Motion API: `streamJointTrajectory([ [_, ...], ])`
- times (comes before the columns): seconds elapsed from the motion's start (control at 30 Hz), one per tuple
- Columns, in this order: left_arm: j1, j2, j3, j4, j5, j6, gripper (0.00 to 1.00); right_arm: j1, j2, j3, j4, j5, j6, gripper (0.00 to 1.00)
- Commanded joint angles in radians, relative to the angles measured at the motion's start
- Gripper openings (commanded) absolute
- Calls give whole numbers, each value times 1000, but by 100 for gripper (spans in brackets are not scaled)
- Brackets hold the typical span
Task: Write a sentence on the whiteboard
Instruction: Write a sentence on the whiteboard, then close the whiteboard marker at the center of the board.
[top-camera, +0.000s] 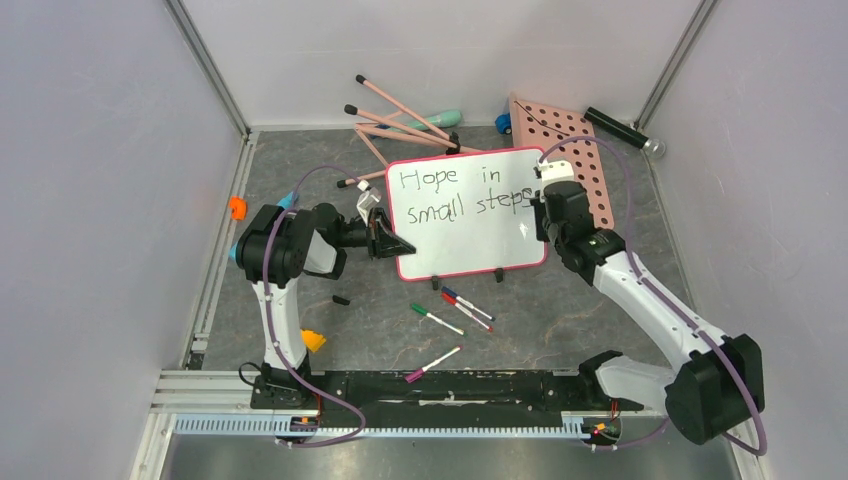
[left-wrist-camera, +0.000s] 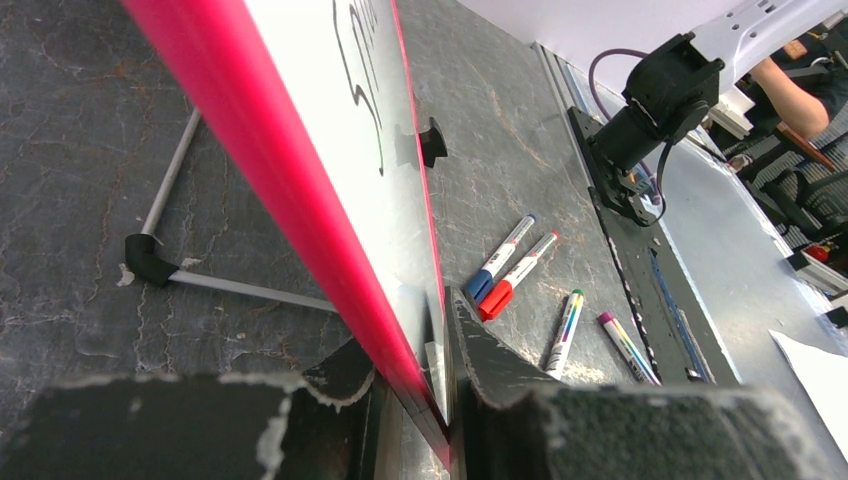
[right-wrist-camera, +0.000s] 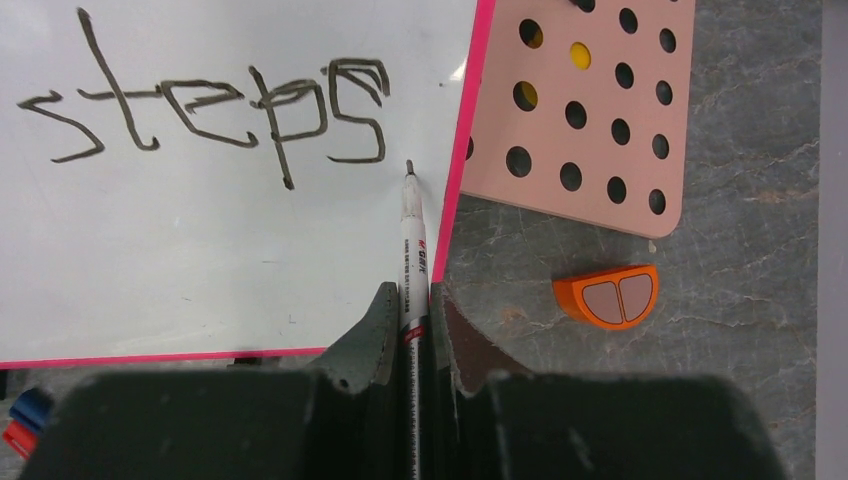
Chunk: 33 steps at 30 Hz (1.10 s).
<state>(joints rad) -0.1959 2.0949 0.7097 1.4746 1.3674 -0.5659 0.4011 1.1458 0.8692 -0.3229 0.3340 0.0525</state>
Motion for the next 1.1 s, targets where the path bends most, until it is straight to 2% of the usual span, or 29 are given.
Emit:
streamJointTrajectory([
  [0.0,-11,12,7,82,57,80,17,-11,33,55,24,6,15,0],
  [0.3,-10,-5,1,82,48,70,20,-10,-122,33,-45,-8,12,0],
  [0.43,-9,-19,1,82,42,57,30,-10,-196,-10,-18,-75,31,0],
  [0.63,18,-72,-42,82,-28,55,51,-10,-250,-34,-6,-89,36,0],
  [0.83,75,-130,-94,82,-137,16,65,-10,-267,-44,1,-98,37,0],
  [0.9,91,-172,-136,82,-198,24,67,-10,-268,-46,7,-108,38,0],
  [1.07,117,-345,-322,82,-488,52,74,-10,-270,-51,14,-122,38,0],
])
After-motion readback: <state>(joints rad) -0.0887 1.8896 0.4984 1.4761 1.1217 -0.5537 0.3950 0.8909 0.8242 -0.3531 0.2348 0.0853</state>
